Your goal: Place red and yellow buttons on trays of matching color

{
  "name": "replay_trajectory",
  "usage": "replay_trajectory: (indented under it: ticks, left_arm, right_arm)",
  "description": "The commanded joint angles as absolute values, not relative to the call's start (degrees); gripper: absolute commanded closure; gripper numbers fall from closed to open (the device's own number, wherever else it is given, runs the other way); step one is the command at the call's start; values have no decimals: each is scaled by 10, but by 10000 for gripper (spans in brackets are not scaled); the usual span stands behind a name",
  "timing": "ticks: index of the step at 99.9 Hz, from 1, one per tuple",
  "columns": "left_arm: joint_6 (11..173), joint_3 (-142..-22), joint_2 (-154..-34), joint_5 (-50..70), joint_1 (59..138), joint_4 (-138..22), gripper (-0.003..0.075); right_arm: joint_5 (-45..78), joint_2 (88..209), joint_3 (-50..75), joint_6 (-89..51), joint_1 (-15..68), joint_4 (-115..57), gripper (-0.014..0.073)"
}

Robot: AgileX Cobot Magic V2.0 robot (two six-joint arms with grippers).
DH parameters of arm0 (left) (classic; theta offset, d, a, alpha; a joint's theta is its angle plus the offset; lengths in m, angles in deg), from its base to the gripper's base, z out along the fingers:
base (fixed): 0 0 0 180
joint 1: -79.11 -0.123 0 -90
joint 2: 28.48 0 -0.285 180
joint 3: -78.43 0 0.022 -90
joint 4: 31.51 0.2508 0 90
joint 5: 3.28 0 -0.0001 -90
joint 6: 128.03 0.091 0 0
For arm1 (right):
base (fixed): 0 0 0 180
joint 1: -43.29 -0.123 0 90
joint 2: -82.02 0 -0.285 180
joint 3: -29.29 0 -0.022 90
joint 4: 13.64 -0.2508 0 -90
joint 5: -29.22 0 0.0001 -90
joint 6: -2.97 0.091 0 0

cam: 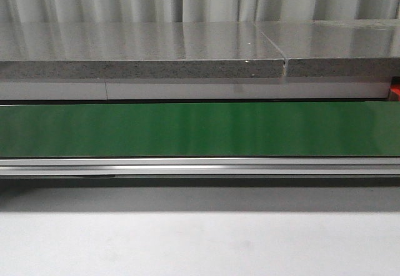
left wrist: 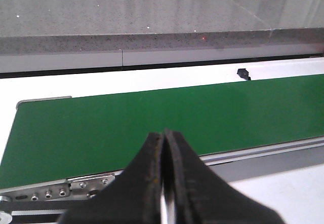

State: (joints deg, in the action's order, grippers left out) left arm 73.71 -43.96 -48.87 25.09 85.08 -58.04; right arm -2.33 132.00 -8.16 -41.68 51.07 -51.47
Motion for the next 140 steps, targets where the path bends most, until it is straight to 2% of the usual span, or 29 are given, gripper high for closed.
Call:
replay_trajectory:
  ticks: [1, 35, 49, 59, 84, 112, 140]
  left_arm:
    - [734, -454, -493, 211, 854, -593, 739]
    - [734, -454, -493, 211, 854, -593, 739]
    - [734, -454, -493, 211, 854, -593, 739]
    - [734, -454, -493, 211, 854, -593, 739]
    - [734, -454, -493, 211, 854, -593, 739]
    - [734, -454, -493, 211, 854, -593, 739]
    - [734, -454, -493, 211, 854, -593, 739]
  right_arm:
    - [7, 1317, -67, -421, 509, -528, 662]
    - [30, 1287, -73, -395, 484, -502, 662]
    - [45, 1251, -74, -318, 465, -413, 662]
    - [74, 1223, -94, -214, 455, -316, 662]
    - [195, 1123, -230, 30, 433, -105, 662]
    - [262, 979, -393, 57, 433, -82, 662]
    - [285, 882, -489, 58, 434, -85, 662]
